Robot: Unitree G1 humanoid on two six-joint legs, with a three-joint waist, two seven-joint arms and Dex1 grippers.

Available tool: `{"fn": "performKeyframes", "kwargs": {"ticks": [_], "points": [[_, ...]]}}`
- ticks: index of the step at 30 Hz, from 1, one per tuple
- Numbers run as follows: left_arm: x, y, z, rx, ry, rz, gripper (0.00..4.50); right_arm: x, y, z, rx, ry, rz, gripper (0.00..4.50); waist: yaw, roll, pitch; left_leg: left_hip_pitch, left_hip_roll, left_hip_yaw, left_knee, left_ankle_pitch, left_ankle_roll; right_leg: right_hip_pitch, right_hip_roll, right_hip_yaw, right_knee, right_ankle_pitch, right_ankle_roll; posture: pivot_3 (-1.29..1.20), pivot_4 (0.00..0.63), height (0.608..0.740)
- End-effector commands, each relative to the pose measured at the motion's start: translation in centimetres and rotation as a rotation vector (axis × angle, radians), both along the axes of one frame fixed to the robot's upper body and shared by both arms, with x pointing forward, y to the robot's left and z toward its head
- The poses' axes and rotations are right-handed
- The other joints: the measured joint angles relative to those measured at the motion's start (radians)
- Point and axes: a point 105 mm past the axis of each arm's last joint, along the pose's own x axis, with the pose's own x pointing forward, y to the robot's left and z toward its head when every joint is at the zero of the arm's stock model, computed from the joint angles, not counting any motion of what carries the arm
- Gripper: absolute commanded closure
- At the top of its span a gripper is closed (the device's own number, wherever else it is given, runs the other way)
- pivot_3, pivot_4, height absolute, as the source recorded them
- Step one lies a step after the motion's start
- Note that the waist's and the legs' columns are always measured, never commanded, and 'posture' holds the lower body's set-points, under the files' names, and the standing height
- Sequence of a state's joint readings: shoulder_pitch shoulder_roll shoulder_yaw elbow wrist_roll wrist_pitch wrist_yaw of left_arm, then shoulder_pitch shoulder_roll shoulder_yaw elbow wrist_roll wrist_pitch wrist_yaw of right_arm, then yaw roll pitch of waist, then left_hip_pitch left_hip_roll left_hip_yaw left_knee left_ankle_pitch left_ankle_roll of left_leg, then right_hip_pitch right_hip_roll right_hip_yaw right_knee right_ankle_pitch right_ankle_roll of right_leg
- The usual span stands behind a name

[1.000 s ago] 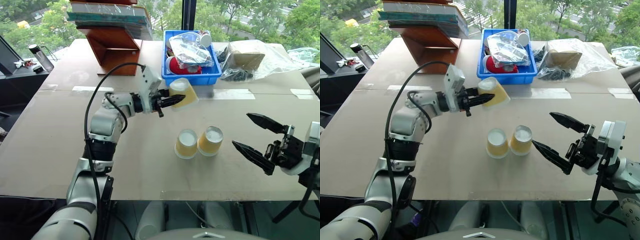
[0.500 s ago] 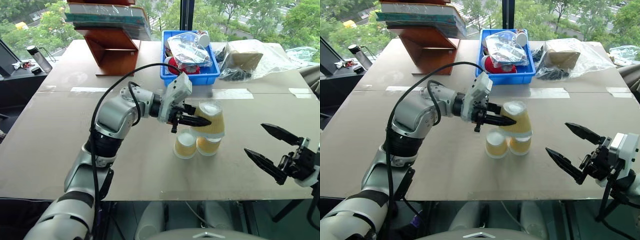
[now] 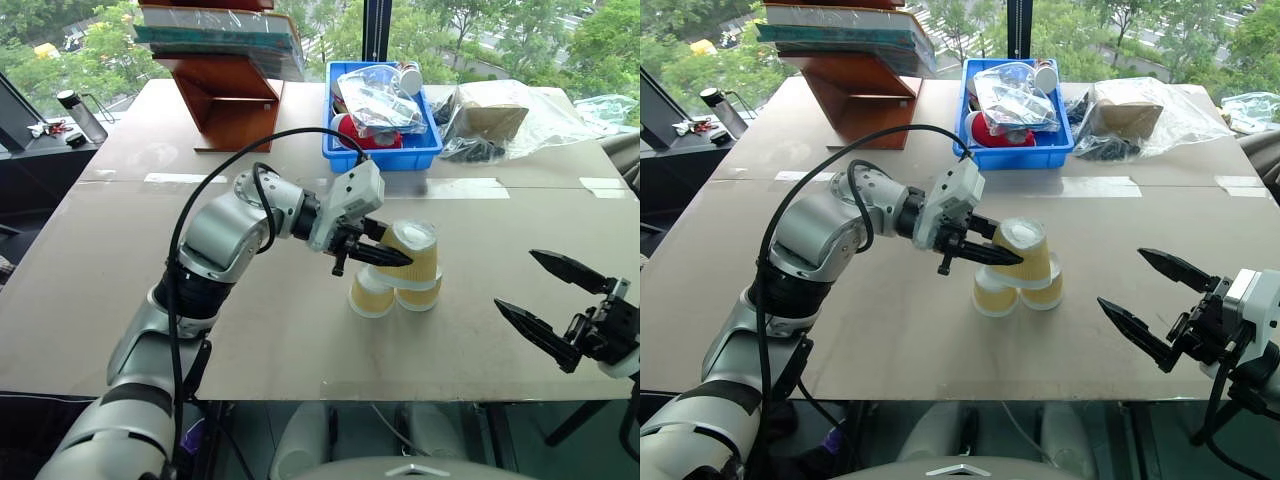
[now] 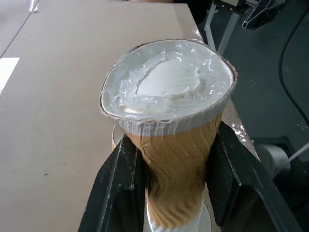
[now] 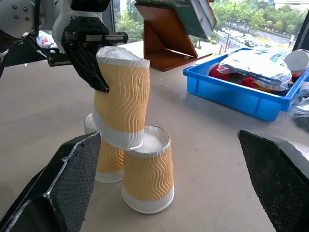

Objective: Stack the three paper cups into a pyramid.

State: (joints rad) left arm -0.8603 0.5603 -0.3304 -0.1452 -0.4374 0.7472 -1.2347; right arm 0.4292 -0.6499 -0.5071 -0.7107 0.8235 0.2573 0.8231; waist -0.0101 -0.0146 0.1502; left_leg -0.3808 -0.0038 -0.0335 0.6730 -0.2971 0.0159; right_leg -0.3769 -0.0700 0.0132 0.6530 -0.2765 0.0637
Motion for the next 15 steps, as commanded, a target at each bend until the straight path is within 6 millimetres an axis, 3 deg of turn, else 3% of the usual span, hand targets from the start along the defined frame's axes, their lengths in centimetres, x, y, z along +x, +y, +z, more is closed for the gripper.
{"fn": "performKeyframes", "kwargs": {"ticks": [1,15], "points": [[0.28,-0.04,0.11,0.007,-0.051,0.021,3.0,-0.28,0.38,0.67,-0.015,-0.031,0.021,0.0,0.0,0.0,0.0,0.0,0.0,0.0,0.0,0.0,0.0,0.0,0.0,0.0,0.0,0.0,0.0,0.0,0.15,0.74],[0.09,-0.49,0.46,-0.035,-0.048,0.022,3.0,-0.47,0.15,0.46,-0.024,-0.021,0.021,0.0,0.001,0.0,0.0,0.0,0.0,0.0,0.0,0.0,0.0,0.0,0.0,0.0,0.0,0.0,0.0,0.0,0.15,0.74]]}}
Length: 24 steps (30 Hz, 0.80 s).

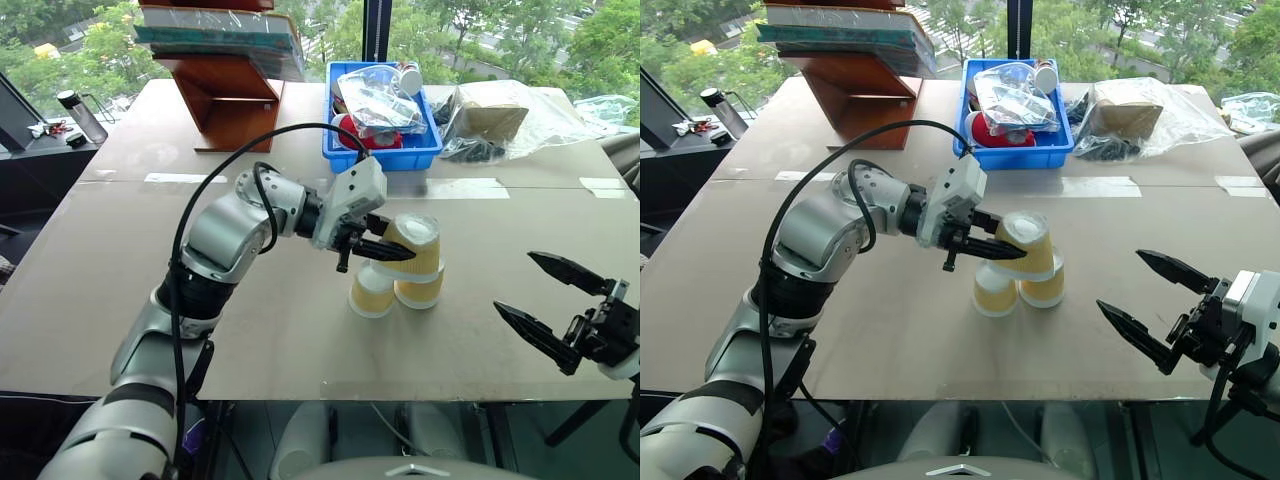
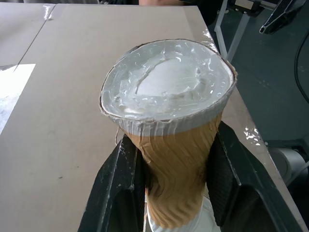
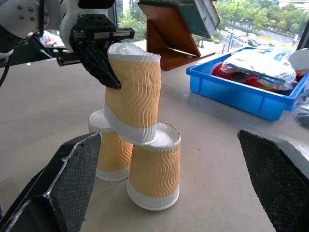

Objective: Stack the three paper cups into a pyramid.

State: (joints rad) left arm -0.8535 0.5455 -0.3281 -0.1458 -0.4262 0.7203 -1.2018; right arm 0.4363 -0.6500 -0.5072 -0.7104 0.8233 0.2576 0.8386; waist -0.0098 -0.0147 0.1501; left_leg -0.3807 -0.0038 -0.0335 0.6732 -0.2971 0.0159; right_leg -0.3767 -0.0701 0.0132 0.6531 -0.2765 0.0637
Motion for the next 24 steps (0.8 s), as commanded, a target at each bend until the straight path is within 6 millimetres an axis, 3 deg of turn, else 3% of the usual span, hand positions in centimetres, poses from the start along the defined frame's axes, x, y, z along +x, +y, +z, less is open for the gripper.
{"fn": "performKeyframes", "kwargs": {"ticks": [1,24], "points": [[-0.2,-0.2,0.6,-0.024,-0.013,0.003,3.0,-0.3,0.1,0.6,-0.021,-0.028,0.009,0.0,0.0,0.0,0.0,0.0,0.0,0.0,0.0,0.0,0.0,0.0,0.0,0.0,0.0,0.0,0.0,0.0,0.15,0.74],[-0.8,0.0,1.6,-0.063,-0.009,0.001,3.0,-0.4,0.0,0.0,-0.024,-0.011,0.024,0.0,0.0,0.0,0.0,0.0,0.0,0.0,0.0,0.0,0.0,0.0,0.0,0.0,0.0,0.0,0.0,0.0,0.15,0.74]]}}
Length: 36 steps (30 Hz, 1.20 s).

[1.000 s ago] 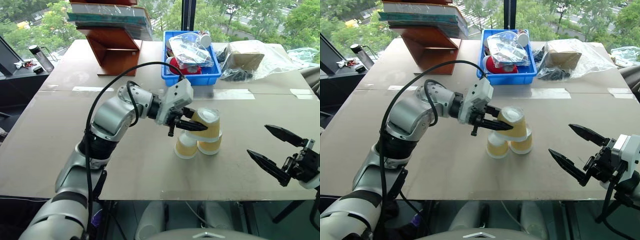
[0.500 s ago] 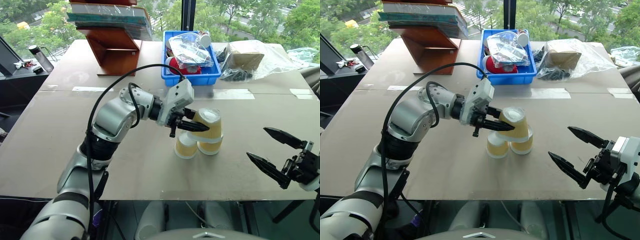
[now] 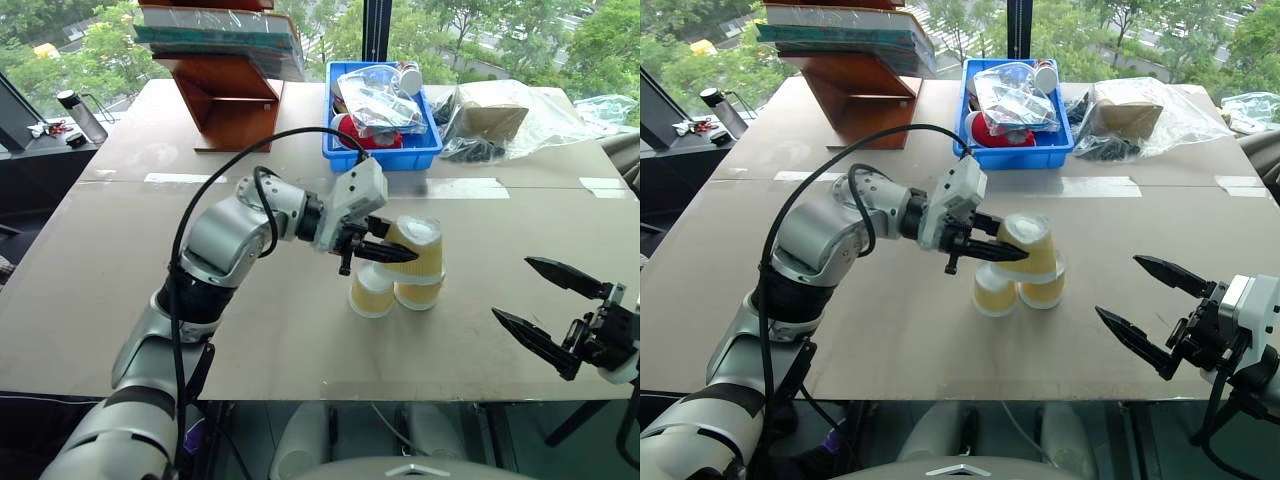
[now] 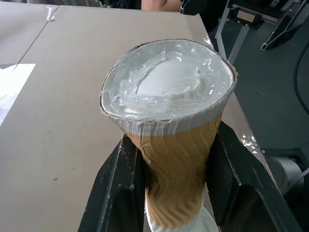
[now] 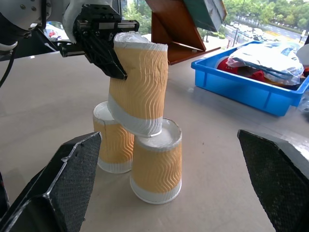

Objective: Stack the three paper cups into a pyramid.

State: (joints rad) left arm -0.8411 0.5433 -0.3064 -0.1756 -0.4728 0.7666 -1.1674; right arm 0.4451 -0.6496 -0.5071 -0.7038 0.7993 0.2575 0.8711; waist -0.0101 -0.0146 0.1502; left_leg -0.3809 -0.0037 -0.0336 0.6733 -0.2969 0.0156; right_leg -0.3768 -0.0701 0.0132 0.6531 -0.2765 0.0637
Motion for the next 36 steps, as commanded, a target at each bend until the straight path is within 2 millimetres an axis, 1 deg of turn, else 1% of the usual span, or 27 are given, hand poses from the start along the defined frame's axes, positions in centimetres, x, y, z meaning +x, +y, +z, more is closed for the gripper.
{"fn": "performKeyframes", "kwargs": {"ticks": [1,5,11,15,16,17,20,21,22,25,27,29,33,35,36], "points": [[-0.5,0.1,1.2,-0.03,-0.041,-0.014,3.0,-0.2,0.1,0.4,0.002,-0.025,0.011,0.0,0.0,0.0,0.0,0.0,0.0,0.0,0.0,0.0,0.0,0.0,0.0,0.0,0.0,0.0,0.0,0.0,0.15,0.74],[-0.7,0.1,0.7,-0.011,-0.038,-0.011,3.0,-0.1,0.1,0.4,0.002,-0.025,0.015,0.0,0.0,0.0,0.0,0.0,0.0,0.0,0.0,0.0,0.0,0.0,0.0,0.0,0.0,0.0,0.0,0.0,0.15,0.74],[-0.3,0.4,-0.7,0.035,-0.05,0.021,3.0,-0.2,0.1,0.3,0.001,-0.025,0.016,0.0,0.002,0.0,0.0,0.0,0.0,0.0,0.0,0.0,0.0,0.0,0.0,0.0,0.0,0.0,0.0,0.0,0.15,0.74],[-0.1,0.4,-0.9,0.028,-0.05,0.029,3.0,-0.2,0.0,0.3,0.001,-0.024,0.014,0.0,0.001,0.0,0.0,0.0,0.0,0.0,0.0,0.0,0.0,0.0,0.0,0.0,0.0,0.0,0.0,0.0,0.15,0.74],[-0.3,0.4,-0.9,0.024,-0.04,0.021,2.36,-0.2,0.0,0.3,0.001,-0.024,0.013,0.0,0.001,0.0,0.0,0.0,0.0,0.0,0.0,0.0,0.0,0.0,0.0,0.0,0.0,0.0,0.0,0.0,0.15,0.74],[-0.4,0.4,-0.9,0.022,-0.033,0.014,2.03,-0.2,0.0,0.3,0.001,-0.023,0.013,0.0,0.001,0.0,0.0,0.0,0.0,0.0,0.0,0.0,0.0,0.0,0.0,0.0,0.0,0.0,0.0,0.0,0.15,0.74],[-0.7,0.5,-0.5,0.005,-0.019,0.008,0.63,-0.3,0.0,0.3,0.0,-0.022,0.012,0.0,0.0,0.0,0.0,0.0,0.0,0.0,0.0,0.0,0.0,0.0,0.0,0.0,0.0,0.0,0.0,0.0,0.15,0.74],[-0.8,0.6,-0.3,-0.001,-0.015,0.008,0.23,-0.3,0.0,0.2,0.0,-0.021,0.012,0.0,0.0,0.0,0.0,0.0,0.0,0.0,0.0,0.0,0.0,0.0,0.0,0.0,0.0,0.0,0.0,0.0,0.15,0.74],[-0.9,0.7,-0.1,-0.004,-0.013,0.008,0.11,-0.4,0.0,0.2,-0.001,-0.021,0.012,0.0,0.001,0.0,0.0,0.0,0.0,0.0,0.0,0.0,0.0,0.0,0.0,0.0,0.0,0.0,0.0,0.0,0.15,0.74],[-1.1,1.4,0.9,-0.028,-0.002,0.02,0.11,-0.4,0.0,0.2,-0.001,-0.02,0.011,0.0,0.0,0.0,0.0,0.0,0.0,0.0,0.0,0.0,0.0,0.0,0.0,0.0,0.0,0.0,0.0,0.0,0.15,0.74],[-1.0,1.9,1.3,-0.038,-0.024,0.037,0.11,-0.4,0.0,0.2,-0.001,-0.019,0.011,0.0,0.0,0.0,0.0,0.0,0.0,0.0,0.0,0.0,0.0,0.0,0.0,0.0,0.0,0.0,0.0,0.0,0.15,0.74],[-1.4,2.4,1.8,-0.064,-0.007,0.038,0.11,-0.3,0.0,0.1,0.001,-0.017,0.012,0.0,0.0,0.0,0.0,0.0,0.0,0.0,0.0,0.0,0.0,0.0,0.0,0.0,0.0,0.0,0.0,0.0,0.15,0.74],[-2.1,4.0,3.4,-0.16,0.012,0.053,0.11,0.0,0.0,0.1,0.002,-0.016,0.021,0.0,-0.002,0.0,0.0,0.0,0.002,0.0,0.0,0.0,0.0,0.0,0.0,0.0,0.0,0.0,0.0,0.0,0.15,0.74],[-1.9,5.0,3.5,-0.189,0.023,0.106,0.11,0.2,0.0,0.1,0.0,-0.017,0.023,0.0,-0.002,0.0,0.0,0.0,0.004,0.0,0.0,0.0,0.0,0.0,0.0,0.0,0.0,0.0,0.0,0.0,0.15,0.74],[-1.8,5.6,3.3,-0.193,0.037,0.135,0.11,0.2,0.0,0.1,-0.003,-0.016,0.026,0.0,-0.002,0.0,0.0,0.0,0.004,0.0,0.0,0.0,0.0,0.0,0.0,0.0,0.0,0.0,0.0,0.0,0.15,0.74]]}}
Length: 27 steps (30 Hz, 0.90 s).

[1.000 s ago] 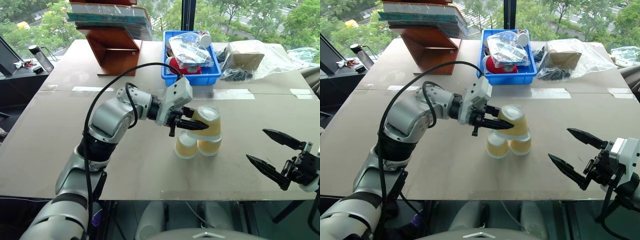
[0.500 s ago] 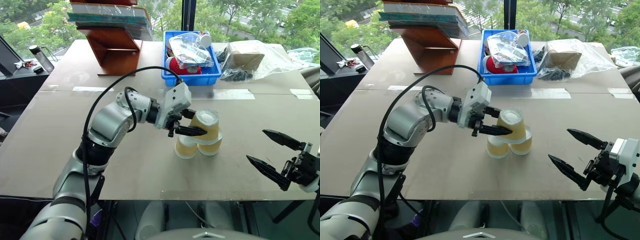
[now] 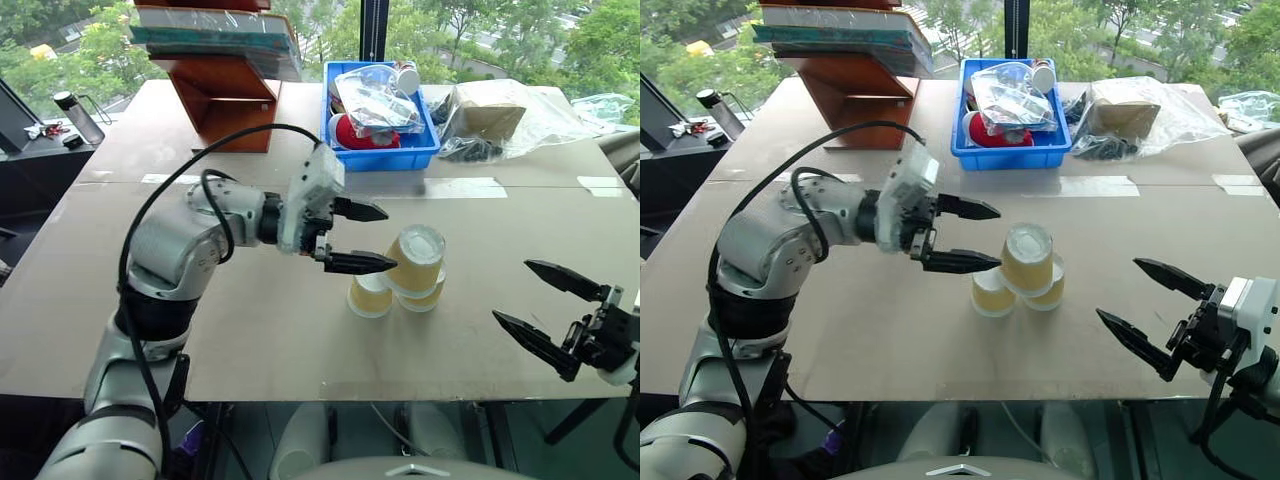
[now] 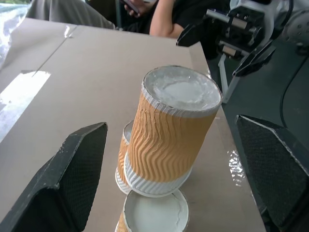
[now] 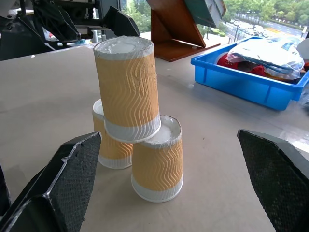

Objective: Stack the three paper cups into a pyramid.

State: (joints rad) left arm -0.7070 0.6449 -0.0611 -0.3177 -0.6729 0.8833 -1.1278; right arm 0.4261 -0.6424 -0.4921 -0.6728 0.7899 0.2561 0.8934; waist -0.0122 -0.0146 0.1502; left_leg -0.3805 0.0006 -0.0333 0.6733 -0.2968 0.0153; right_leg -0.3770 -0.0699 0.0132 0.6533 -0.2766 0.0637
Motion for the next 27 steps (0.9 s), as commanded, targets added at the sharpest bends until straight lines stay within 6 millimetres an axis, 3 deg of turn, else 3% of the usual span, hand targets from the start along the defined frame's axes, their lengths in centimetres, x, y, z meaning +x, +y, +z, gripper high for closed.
{"fn": "performKeyframes", "kwargs": {"ticks": [1,5,12,20,27], "points": [[-0.3,1.8,0.7,-0.043,-0.012,0.067,0.11,0.0,0.1,0.4,-0.017,-0.025,0.019,0.0,0.0,0.0,0.0,0.0,0.0,0.0,0.0,0.0,0.0,0.0,0.0,0.0,0.0,0.0,0.0,0.0,0.15,0.74],[-0.2,3.8,-0.5,-0.084,0.012,0.177,0.11,0.1,0.0,0.2,-0.025,-0.02,0.025,0.0,0.001,0.0,0.0,0.0,0.0,0.0,0.0,0.0,0.0,0.0,0.0,0.0,0.0,0.0,0.0,0.0,0.15,0.74],[-1.5,6.9,-5.6,-0.052,0.043,0.331,0.11,0.3,-0.6,-0.3,-0.043,0.01,0.015,0.0,0.002,0.0,0.0,0.001,0.001,0.001,-0.001,0.0,0.0,0.0,0.0,0.001,0.0,0.0,0.0,0.0,0.15,0.74],[-3.4,10.9,-9.3,-0.004,0.051,0.52,0.11,-1.0,-4.0,-1.8,-0.111,0.094,-0.049,0.0,0.014,0.0,0.0,0.001,0.001,0.001,-0.002,-0.002,0.003,0.0,-0.001,0.001,-0.001,0.0,0.0,0.0,0.15,0.74],[-5.4,12.6,-11.5,0.015,0.114,0.613,0.11,-1.4,-7.1,-3.4,-0.168,0.154,-0.1,0.0,0.013,0.0,0.0,0.002,0.001,0.002,-0.002,-0.003,0.005,0.001,-0.001,0.002,-0.001,0.0,-0.001,0.0,0.15,0.74]]}}
